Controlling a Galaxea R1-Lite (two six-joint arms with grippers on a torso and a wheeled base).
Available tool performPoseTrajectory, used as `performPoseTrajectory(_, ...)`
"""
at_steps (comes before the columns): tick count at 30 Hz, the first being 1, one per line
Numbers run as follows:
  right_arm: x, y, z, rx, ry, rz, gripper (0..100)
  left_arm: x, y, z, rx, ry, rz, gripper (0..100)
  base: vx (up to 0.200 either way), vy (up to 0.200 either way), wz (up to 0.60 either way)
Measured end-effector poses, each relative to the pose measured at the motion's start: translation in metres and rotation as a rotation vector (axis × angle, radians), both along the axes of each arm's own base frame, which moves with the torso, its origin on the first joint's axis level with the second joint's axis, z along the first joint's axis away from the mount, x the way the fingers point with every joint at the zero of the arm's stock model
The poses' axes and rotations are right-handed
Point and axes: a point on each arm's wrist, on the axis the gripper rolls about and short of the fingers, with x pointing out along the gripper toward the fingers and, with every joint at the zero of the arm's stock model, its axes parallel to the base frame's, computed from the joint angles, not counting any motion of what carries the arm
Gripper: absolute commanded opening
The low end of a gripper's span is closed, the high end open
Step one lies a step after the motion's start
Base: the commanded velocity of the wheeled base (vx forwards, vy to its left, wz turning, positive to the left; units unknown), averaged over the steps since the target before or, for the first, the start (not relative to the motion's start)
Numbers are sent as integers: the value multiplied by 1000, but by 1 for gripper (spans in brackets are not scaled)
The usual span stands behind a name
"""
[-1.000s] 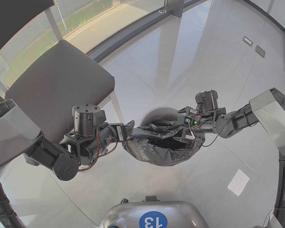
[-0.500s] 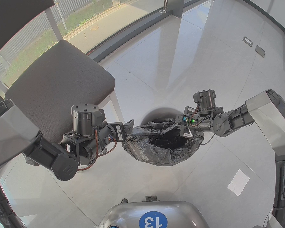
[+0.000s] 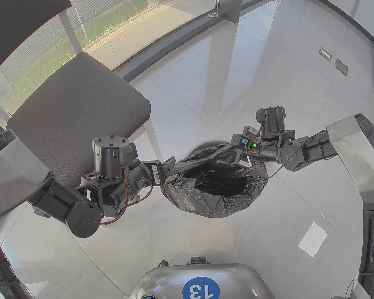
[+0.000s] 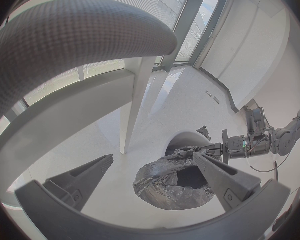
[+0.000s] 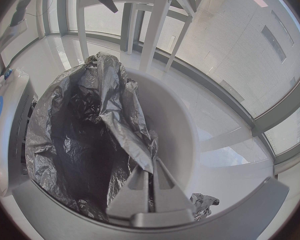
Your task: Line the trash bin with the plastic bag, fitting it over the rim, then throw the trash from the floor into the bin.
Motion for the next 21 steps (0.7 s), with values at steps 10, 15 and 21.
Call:
performPoseTrajectory(10,15,-9,38,68,-111,-47,0,-6,2,-4,13,17,0,100,0,0,0)
performPoseTrajectory(15,19,-10,37,70,-116,-53,0,-8,3,-4,14,19,-1,100,0,0,0)
performPoseTrajectory(21,24,-8,36,71,-127,-63,100,-10,3,-3,13,17,-1,100,0,0,0)
